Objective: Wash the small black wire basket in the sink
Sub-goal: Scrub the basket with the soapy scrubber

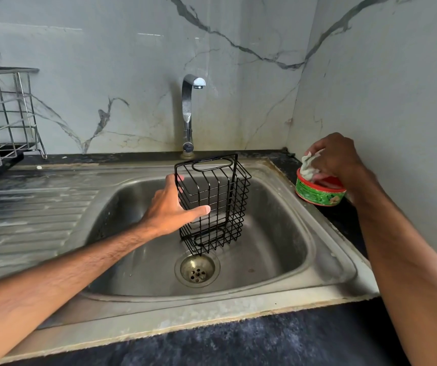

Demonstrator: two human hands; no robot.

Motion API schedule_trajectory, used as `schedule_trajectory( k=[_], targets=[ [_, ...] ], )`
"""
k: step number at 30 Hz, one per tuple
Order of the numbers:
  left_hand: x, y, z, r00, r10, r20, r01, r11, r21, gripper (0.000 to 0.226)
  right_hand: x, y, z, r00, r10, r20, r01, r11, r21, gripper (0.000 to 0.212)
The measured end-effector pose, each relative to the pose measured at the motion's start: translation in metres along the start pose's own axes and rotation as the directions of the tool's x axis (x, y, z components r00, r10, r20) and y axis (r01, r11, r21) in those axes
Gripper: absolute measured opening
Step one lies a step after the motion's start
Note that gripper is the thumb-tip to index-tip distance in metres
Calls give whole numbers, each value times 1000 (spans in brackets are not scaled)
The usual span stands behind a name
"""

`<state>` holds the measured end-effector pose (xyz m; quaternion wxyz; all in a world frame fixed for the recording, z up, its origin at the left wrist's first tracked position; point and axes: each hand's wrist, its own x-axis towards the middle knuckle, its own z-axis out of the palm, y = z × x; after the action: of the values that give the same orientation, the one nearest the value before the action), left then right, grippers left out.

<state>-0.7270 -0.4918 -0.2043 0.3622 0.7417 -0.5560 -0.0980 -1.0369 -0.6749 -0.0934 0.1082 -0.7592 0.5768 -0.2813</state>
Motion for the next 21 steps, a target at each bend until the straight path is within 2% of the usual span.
schedule_trajectory(
  k=[2,5,9,12,15,21],
  targets=[
    [0,-1,1,1000,-3,2,3,1000,-6,105,0,1,-1,997,-10,78,20,991,-129,15],
    [2,-4,2,1000,-5,9,5,1000,-25,107,0,6,-1,964,29,263,41,966,-256,30],
    [3,-5,3,1000,-4,6,4,999,-34,107,3,12,-1,920,38,391,97,942,-320,40],
    [4,-5,4,1000,0,6,0,999,-41,107,5,14,1,919,71,389,71,938,-340,44],
    [5,-7,4,1000,0,7,1,999,-47,107,4,15,5,944,66,322,49,941,-335,41],
    [4,-7,4,1000,8,4,-7,999,-44,107,0,11,10,970,36,241,27,967,-254,35]
  ],
)
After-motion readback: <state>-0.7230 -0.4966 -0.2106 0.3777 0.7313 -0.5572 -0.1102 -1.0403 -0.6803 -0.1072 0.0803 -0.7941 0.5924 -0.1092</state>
